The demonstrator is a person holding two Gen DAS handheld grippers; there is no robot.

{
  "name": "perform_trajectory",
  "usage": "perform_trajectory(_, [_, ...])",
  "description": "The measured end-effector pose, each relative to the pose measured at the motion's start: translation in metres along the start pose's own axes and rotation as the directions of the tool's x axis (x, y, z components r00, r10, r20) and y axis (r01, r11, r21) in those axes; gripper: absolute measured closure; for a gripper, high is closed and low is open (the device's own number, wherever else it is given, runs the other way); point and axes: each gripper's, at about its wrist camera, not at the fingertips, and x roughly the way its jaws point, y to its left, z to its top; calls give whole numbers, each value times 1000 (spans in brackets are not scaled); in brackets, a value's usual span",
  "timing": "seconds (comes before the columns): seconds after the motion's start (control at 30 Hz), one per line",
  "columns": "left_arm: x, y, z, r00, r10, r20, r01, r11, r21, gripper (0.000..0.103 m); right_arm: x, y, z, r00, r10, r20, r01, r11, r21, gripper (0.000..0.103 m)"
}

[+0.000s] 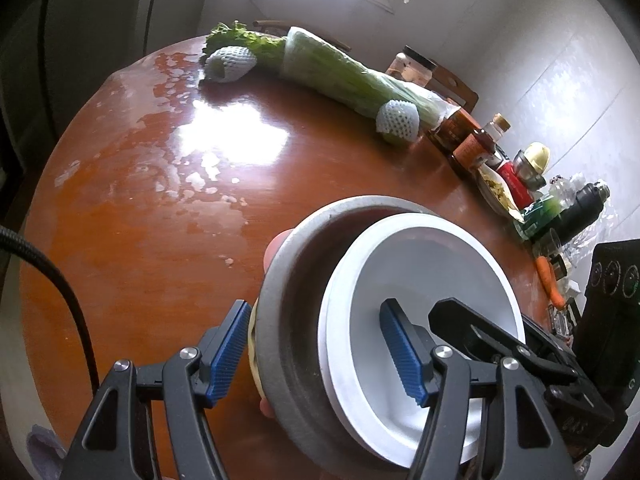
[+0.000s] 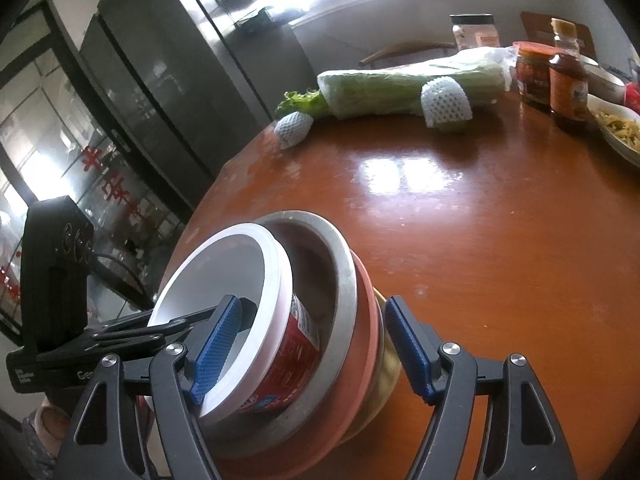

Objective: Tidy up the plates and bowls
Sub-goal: 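Lower the bowl stack with both grippers onto the pink pig plate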

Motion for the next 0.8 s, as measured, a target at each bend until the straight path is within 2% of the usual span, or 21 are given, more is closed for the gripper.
perform_trajectory(0.27, [4, -14, -1, 1000, 7, -2, -7, 1000, 27, 37, -11, -13, -5, 1000, 5, 15, -6, 1000, 19, 27])
perform_trajectory(0.8, [19, -38, 0, 1000, -8, -25, 9, 998, 58, 38, -28, -31, -8, 998, -37, 48, 35, 999, 40, 28])
